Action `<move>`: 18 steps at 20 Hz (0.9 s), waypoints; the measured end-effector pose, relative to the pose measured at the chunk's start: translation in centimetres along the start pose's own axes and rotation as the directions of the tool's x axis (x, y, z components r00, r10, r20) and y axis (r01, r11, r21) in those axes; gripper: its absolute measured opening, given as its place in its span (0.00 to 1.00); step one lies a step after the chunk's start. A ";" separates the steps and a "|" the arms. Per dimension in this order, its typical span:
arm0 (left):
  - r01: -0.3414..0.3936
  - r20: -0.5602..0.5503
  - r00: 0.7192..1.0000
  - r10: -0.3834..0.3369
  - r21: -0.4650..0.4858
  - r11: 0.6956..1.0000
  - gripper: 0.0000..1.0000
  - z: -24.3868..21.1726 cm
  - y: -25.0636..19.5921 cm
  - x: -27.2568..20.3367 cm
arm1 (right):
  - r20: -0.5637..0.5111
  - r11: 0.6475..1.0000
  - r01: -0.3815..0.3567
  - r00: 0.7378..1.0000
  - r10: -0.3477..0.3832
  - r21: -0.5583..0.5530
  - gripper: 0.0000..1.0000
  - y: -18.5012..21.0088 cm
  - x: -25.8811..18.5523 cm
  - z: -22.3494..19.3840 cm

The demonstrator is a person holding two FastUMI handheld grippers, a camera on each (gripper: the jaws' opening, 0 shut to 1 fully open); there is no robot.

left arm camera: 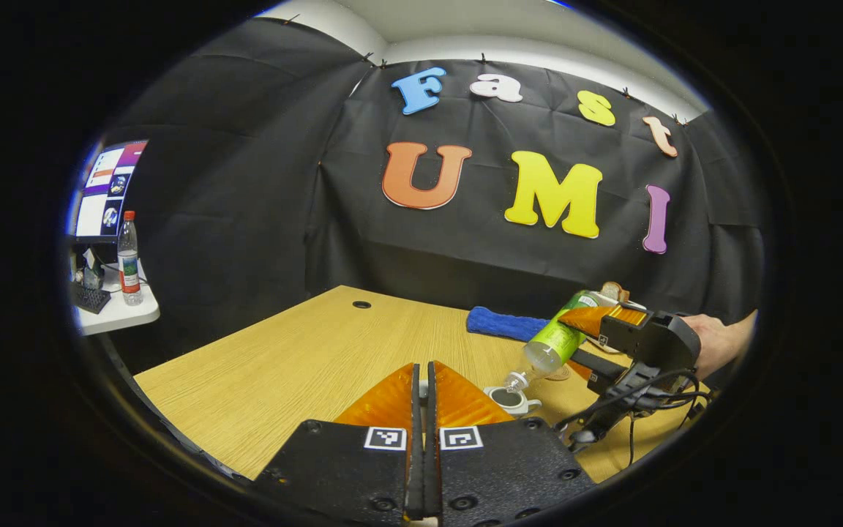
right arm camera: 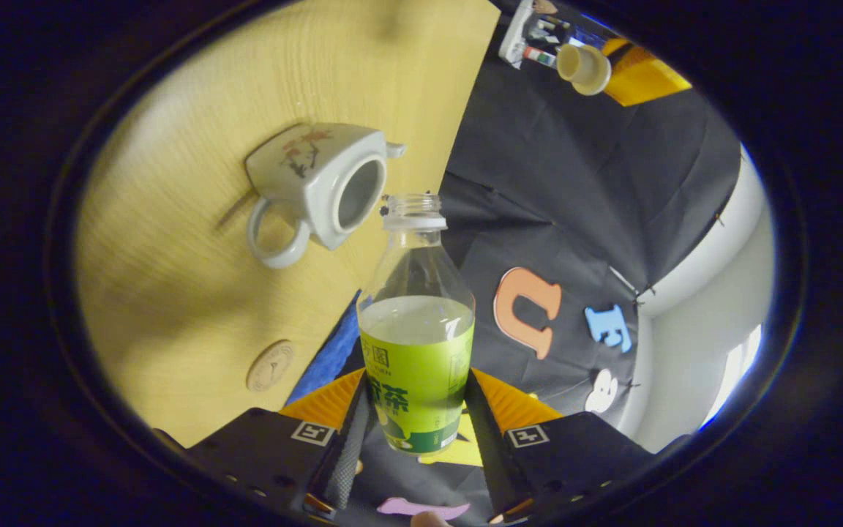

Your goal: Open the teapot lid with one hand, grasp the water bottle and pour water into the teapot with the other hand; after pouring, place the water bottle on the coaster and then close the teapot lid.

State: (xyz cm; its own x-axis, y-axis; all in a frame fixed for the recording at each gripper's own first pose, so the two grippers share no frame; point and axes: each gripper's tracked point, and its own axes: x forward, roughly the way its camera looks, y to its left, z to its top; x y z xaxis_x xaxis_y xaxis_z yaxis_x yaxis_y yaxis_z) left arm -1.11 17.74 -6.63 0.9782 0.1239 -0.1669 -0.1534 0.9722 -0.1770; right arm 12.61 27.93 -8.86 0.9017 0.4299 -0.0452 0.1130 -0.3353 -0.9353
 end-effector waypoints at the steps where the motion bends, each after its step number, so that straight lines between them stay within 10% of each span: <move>1: 0.000 0.001 1.000 0.000 0.000 1.000 0.03 0.0 0.0 0.0 | -0.004 0.999 -0.022 1.000 0.022 0.048 0.70 0.5 -0.2 0.1; 8: 0.003 -0.003 1.000 -0.003 0.005 1.000 0.03 -0.2 -0.5 0.1 | 0.000 0.883 -0.168 0.982 0.187 0.439 0.72 3.2 -1.6 -0.8; 14: 0.030 -0.003 1.000 -0.030 0.029 0.999 0.03 -0.2 -2.1 0.2 | 0.057 0.528 -0.194 0.963 0.265 0.827 0.72 2.5 -2.7 -1.6; 18: 0.051 -0.001 0.999 -0.051 0.041 0.998 0.03 0.1 -3.2 0.1 | 0.103 0.216 -0.158 0.964 0.245 0.963 0.70 1.3 -2.7 -3.1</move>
State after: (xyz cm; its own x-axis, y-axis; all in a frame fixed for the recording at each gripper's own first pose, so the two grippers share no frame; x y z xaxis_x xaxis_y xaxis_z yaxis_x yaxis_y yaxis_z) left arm -0.51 14.69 -6.02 0.9846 0.0735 -0.1588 -0.0969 0.9846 -0.1452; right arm 11.63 23.79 -8.88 0.8541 0.4186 -0.3088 -0.5199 0.6672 -0.5334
